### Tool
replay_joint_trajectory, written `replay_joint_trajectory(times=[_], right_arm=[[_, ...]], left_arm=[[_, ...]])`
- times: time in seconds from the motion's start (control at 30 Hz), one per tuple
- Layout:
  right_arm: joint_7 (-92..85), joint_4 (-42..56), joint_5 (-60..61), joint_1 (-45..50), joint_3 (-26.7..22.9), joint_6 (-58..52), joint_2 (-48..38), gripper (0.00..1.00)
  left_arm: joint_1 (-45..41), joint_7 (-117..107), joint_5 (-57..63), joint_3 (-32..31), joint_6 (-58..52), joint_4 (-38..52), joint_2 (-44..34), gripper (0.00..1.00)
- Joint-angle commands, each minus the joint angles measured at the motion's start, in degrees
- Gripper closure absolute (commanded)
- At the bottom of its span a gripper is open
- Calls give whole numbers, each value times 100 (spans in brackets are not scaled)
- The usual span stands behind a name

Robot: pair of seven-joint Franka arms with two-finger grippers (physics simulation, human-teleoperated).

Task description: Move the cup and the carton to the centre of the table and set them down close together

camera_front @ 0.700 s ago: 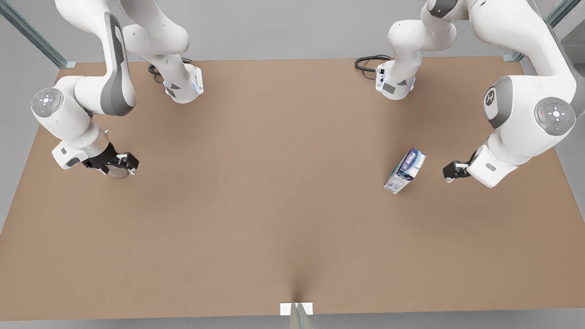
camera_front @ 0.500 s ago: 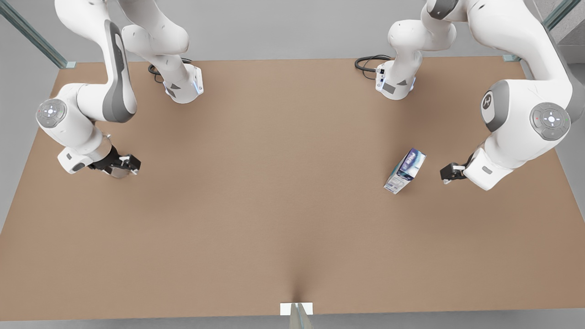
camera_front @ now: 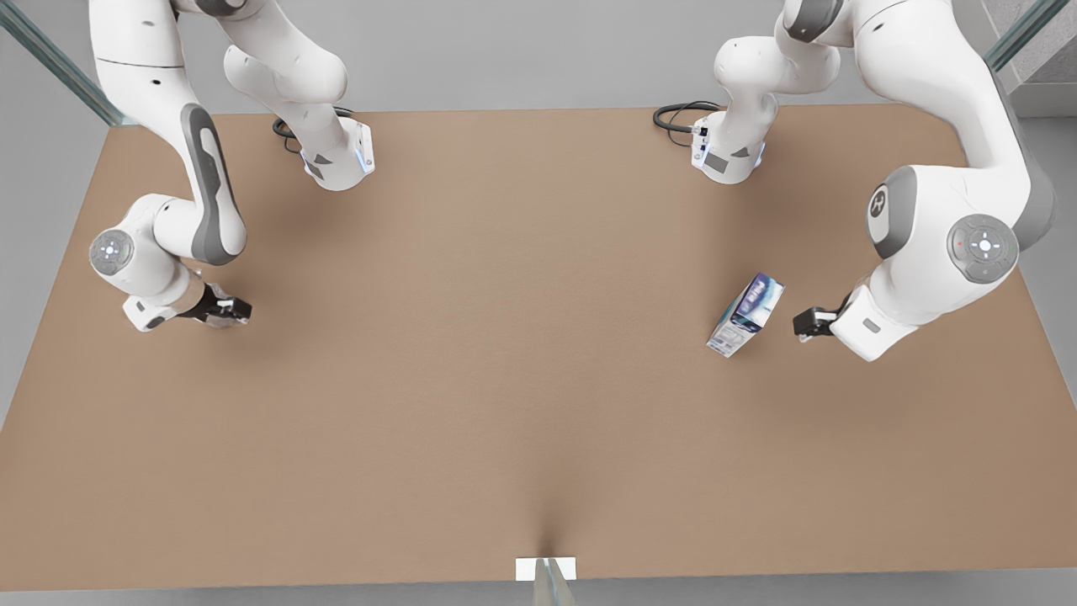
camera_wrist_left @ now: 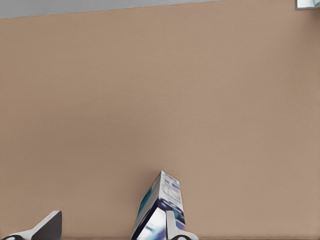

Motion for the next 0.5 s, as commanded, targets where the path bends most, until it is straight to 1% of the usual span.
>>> replay_joint_trajectory(times=[0.0, 0.2, 0.3, 0.37, 0.47], right_arm=[[0, -1, -4, -39, 0, 0, 2, 0], [-334, -10, -92, -338, 0, 71, 116, 0], [-527, -186, -92, -338, 0, 79, 151, 0], [-527, -406, -92, -346, 0, 413, 221, 0], [-651, -450, -92, -452, 0, 378, 177, 0]], left_arm=[[0, 0, -7, 0, 0, 1, 0, 0], [-9, -44, -16, -18, 18, 18, -53, 0], [-9, -44, -16, -18, 18, 18, -18, 0], [-9, -9, -7, -18, 18, 18, -18, 0], [-9, -9, -7, -26, 18, 18, -62, 0]])
